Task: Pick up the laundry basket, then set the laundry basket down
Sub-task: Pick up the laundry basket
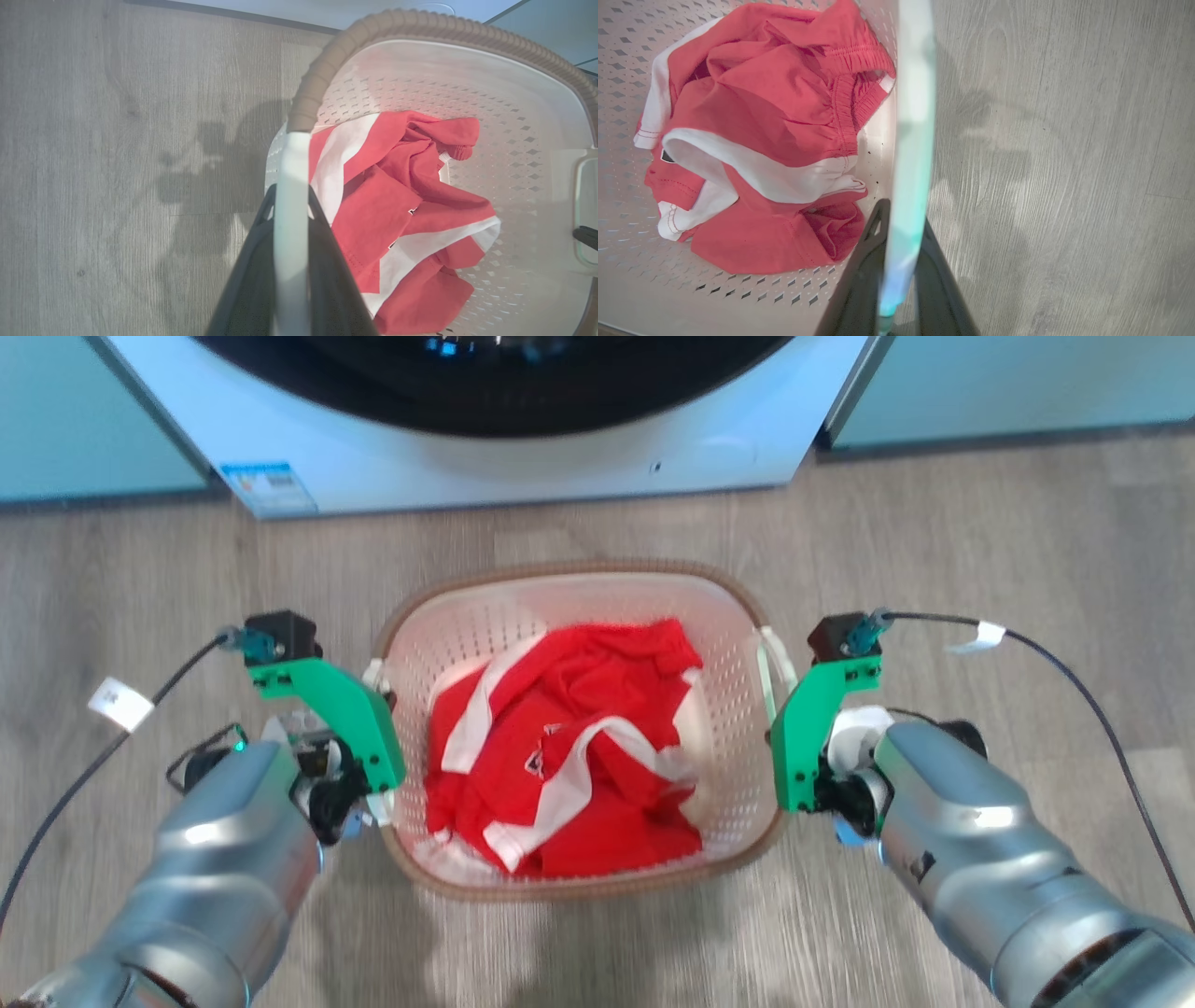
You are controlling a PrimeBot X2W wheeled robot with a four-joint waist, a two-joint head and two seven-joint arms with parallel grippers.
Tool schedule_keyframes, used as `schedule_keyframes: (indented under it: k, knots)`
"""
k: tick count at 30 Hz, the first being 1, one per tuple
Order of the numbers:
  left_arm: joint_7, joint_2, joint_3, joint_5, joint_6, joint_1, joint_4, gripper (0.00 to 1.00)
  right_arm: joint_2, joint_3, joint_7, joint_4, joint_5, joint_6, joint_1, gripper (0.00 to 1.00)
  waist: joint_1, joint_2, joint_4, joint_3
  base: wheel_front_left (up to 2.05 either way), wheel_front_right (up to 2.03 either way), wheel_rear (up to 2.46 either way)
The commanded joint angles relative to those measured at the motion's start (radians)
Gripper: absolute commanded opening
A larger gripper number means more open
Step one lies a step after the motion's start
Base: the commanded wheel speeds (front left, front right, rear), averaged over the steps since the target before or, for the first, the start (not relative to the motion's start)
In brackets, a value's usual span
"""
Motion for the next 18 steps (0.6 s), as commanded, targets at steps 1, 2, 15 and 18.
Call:
schedule_keyframes:
  k: [1, 2, 15, 18]
  knots:
    - [-0.004, 0.057, 0.029, -0.019, -0.008, -0.037, -0.008, 0.00, -0.013, 0.019, 0.018, 0.007, 0.009, -0.003, 0.046, 0.00, 0.0001, -0.0001, -0.014, -0.047, 0.00, 0.00, 0.00]
    - [0.006, 0.057, 0.028, -0.025, -0.008, -0.030, -0.007, 0.00, -0.013, 0.025, 0.031, 0.010, 0.014, -0.003, 0.051, 0.00, 0.0001, -0.0001, -0.017, -0.062, 0.00, 0.00, 0.00]
    - [0.100, 0.051, 0.018, -0.085, -0.008, 0.043, 0.014, 0.00, -0.013, 0.076, 0.163, 0.027, 0.082, -0.003, 0.087, 0.00, 0.0001, -0.0001, -0.035, -0.226, 0.00, 0.00, 0.00]
    - [0.112, 0.044, 0.015, -0.094, -0.008, 0.059, 0.019, 0.00, -0.013, 0.084, 0.191, 0.031, 0.096, -0.003, 0.090, 0.00, 0.0001, -0.0001, -0.037, -0.258, 0.00, 0.00, 0.00]
